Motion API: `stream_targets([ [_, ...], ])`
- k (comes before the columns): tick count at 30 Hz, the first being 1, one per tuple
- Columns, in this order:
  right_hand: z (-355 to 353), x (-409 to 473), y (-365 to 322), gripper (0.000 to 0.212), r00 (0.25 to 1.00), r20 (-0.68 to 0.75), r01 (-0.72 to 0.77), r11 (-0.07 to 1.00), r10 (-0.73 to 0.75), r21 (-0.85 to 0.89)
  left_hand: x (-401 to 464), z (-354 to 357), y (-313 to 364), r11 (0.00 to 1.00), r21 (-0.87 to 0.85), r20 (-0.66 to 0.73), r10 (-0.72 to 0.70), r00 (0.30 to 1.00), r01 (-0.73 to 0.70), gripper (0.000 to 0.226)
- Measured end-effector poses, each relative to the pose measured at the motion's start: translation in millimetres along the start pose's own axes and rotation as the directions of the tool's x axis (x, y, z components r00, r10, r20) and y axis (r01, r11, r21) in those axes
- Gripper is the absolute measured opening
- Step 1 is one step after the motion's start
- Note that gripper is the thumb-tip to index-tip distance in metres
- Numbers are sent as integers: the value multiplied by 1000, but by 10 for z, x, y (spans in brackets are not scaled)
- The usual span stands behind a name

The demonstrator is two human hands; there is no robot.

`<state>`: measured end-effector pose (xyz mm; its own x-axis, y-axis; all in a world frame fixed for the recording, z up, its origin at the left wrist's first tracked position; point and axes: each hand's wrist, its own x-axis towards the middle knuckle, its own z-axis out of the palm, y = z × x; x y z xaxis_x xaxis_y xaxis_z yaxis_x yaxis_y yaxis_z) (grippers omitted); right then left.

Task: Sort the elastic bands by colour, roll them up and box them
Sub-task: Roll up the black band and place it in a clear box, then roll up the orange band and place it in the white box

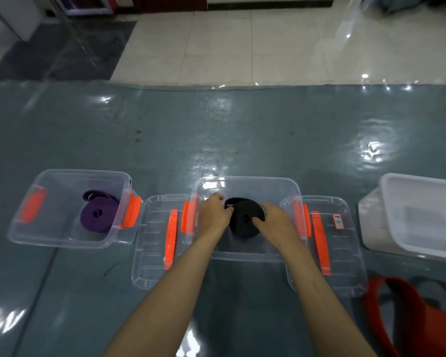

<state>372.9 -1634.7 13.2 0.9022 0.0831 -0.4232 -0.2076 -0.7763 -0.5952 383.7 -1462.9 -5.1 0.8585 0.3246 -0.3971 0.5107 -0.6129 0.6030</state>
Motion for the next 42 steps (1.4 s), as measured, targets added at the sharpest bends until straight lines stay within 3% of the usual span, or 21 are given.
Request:
stream_targets([
  [4, -128, -473, -148, 37, 968, -128, 211, 975, -217, -65, -461, -384, 92, 964, 138, -18, 230, 973, -225, 24],
  [7, -161, -933, -177, 31, 926, -202, 300, 947, -319, -117, -999, -669, 60, 828, 399, -22, 438, 899, -393, 21],
  [9, -141, -1261, -156, 29, 911, -234, 317, 940, -339, -127, -1350, -811, -43, 756, 500, 7, 484, 875, -422, 23],
  [15, 78, -2169, 71, 27, 936, -242, 203, 955, -254, -216, -2169, -880, -572, 713, 536, 60, 503, 862, -453, 24],
  [24, 190, -3218, 743, 26, 956, -281, 11, 967, -85, -256, -2932, -356, -1014, 655, 569, 184, 488, 853, -497, 29],
  [37, -531, -3242, 2182, 23, 955, -287, 1, 969, -75, -248, -3369, 727, -391, 665, 635, 168, 377, 911, -393, 30],
  [42, -957, -2971, 2878, 45, 954, -300, -44, 977, -21, -210, -3643, 1253, 8, 679, 655, 162, 303, 939, -332, 29],
])
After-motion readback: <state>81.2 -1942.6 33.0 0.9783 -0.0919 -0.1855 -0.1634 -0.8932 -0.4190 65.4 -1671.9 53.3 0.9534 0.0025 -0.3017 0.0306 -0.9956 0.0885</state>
